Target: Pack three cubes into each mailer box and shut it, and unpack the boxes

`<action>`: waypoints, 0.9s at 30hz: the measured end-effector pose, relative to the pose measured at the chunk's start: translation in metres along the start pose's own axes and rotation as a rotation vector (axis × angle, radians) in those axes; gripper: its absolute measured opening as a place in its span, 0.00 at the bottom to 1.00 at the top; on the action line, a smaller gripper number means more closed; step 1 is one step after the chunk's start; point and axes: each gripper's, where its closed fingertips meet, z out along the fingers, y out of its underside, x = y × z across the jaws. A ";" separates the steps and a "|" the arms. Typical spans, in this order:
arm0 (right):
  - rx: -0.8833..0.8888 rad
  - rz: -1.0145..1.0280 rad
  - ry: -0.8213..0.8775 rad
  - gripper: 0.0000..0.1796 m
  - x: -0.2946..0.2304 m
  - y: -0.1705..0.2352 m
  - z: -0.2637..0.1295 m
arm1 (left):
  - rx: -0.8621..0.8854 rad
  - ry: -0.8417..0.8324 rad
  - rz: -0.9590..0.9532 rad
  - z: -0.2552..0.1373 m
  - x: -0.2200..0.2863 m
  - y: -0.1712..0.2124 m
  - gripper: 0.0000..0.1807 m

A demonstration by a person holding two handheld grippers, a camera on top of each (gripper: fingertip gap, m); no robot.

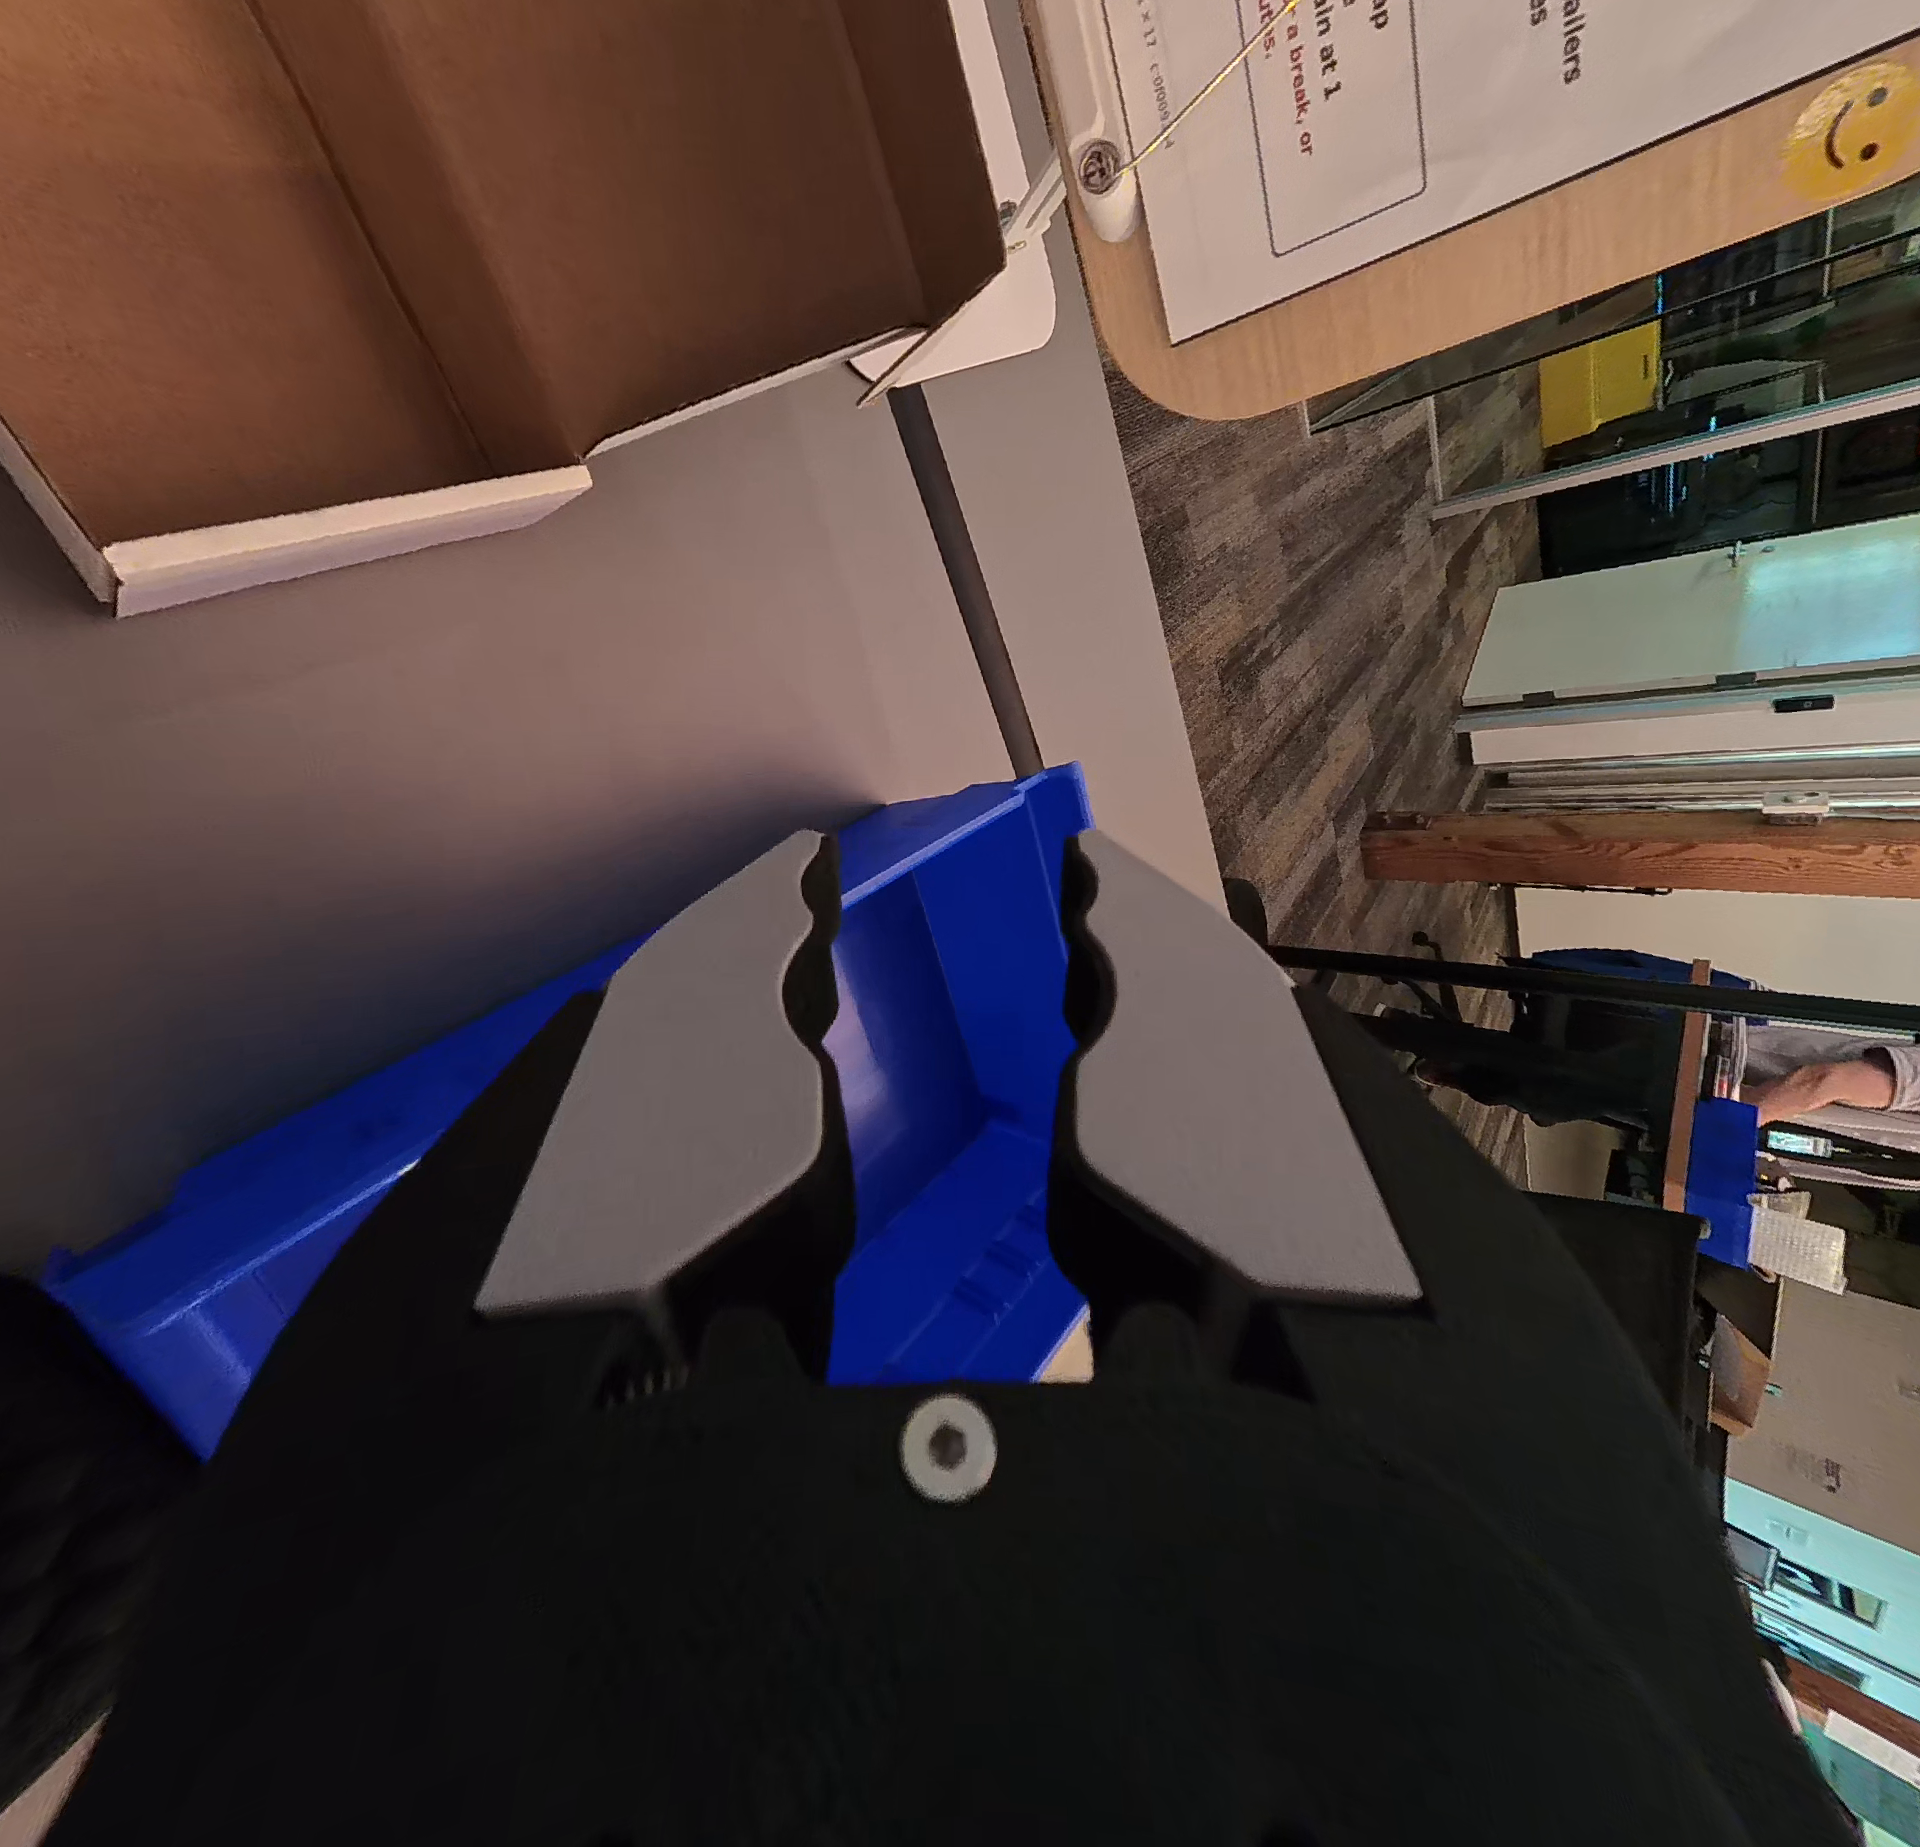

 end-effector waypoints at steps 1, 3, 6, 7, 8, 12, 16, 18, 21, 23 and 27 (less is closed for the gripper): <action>-0.001 0.001 -0.001 0.24 0.000 0.000 0.000 | 0.060 -0.013 0.012 -0.015 0.004 -0.004 0.25; -0.005 0.000 -0.002 0.24 0.000 0.001 0.000 | 0.196 -0.008 0.053 -0.045 0.018 -0.015 0.25; -0.009 0.005 -0.003 0.24 0.001 0.004 0.001 | 0.283 0.059 0.156 -0.075 0.047 -0.025 0.25; -0.011 0.007 -0.002 0.24 0.002 0.004 0.002 | 0.291 0.071 0.210 -0.083 0.055 -0.030 0.25; -0.015 0.011 -0.004 0.23 0.002 0.005 0.003 | 0.300 0.089 0.256 -0.091 0.062 -0.036 0.25; -0.059 0.004 -0.019 0.23 -0.001 0.013 0.010 | 0.368 0.146 0.325 -0.123 0.085 -0.066 0.25; -0.083 0.011 -0.015 0.23 -0.001 0.018 0.011 | 0.514 0.292 0.347 -0.125 0.130 -0.084 0.25; -0.074 0.017 -0.013 0.23 0.000 0.018 0.011 | 0.456 0.300 0.412 -0.113 0.144 -0.087 0.25; -0.078 0.014 -0.010 0.23 0.000 0.018 0.010 | 0.432 0.308 0.459 -0.098 0.171 -0.106 0.25; -0.068 -0.004 -0.019 0.23 -0.003 0.015 0.010 | 0.369 0.320 0.578 -0.077 0.200 -0.111 0.25; -0.073 -0.027 -0.039 0.23 -0.009 0.012 0.012 | 0.246 0.340 0.754 -0.025 0.255 -0.126 0.25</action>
